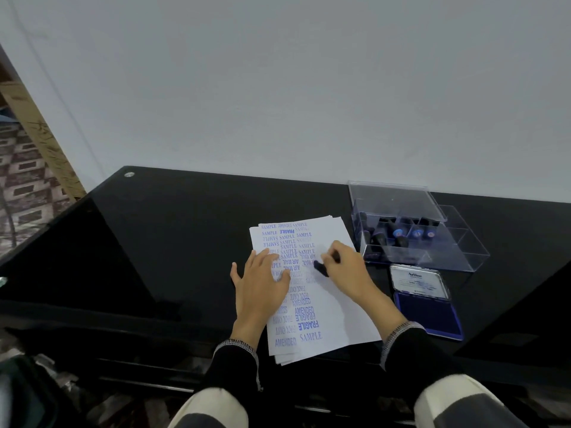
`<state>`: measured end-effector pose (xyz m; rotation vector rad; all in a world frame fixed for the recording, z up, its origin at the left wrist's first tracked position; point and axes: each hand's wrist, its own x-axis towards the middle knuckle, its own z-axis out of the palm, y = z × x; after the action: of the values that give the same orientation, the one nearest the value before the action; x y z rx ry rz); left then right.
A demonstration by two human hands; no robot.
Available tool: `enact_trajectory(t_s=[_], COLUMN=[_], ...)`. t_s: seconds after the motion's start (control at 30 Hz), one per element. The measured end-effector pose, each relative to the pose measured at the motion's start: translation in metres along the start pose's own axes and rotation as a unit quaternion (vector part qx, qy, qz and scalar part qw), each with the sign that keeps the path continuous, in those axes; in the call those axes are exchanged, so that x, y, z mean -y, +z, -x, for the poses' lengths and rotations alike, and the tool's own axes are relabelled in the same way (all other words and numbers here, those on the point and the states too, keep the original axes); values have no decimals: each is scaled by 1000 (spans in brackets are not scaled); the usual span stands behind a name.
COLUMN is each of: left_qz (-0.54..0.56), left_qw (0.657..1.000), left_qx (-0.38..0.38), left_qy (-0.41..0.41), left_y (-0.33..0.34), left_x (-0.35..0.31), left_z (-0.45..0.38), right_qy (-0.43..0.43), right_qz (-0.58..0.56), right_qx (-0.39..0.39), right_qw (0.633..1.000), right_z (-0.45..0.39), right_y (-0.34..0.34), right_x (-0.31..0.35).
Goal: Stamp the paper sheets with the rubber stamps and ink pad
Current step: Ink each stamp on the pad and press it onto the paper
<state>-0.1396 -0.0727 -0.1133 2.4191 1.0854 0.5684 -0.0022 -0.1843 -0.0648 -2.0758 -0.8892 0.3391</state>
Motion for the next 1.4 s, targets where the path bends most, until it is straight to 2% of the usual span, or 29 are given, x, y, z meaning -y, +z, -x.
enact_trajectory(t_s=[0.13, 0.3, 0.4, 0.7, 1.0, 1.13, 1.3, 1.4], left_qz=[-2, -1, -4, -8, -22, -39, -73, -144], left_qw=[1000, 1000, 1000, 1000, 1000, 999, 996, 988], left_qx=[1, 0, 0, 7, 21, 14, 8, 42], left_qy=[0, -2, -4, -8, -5, 25, 46, 43], left_y=[0, -1, 0, -1, -2, -3, -7, -9], left_x=[0, 0, -1, -2, -5, -8, -16, -28], left_z=[0, 0, 0, 0, 1, 3, 6, 0], right_qy=[79, 135, 146, 145, 89, 53, 10, 2], right_qz=[-163, -330, -367, -379, -300, -239, -211, -215], right_qx=[-95, -125, -123, -123, -55, -23, -75, -142], right_qw=[979, 926, 910, 906, 948, 969, 974, 966], right_z=[1, 7, 11, 12, 15, 19, 27, 31], right_y=[-10, -17, -16, -12, -12, -13, -25, -47], right_x=[-19, -26, -27, -32, -35, -32, -27, -28])
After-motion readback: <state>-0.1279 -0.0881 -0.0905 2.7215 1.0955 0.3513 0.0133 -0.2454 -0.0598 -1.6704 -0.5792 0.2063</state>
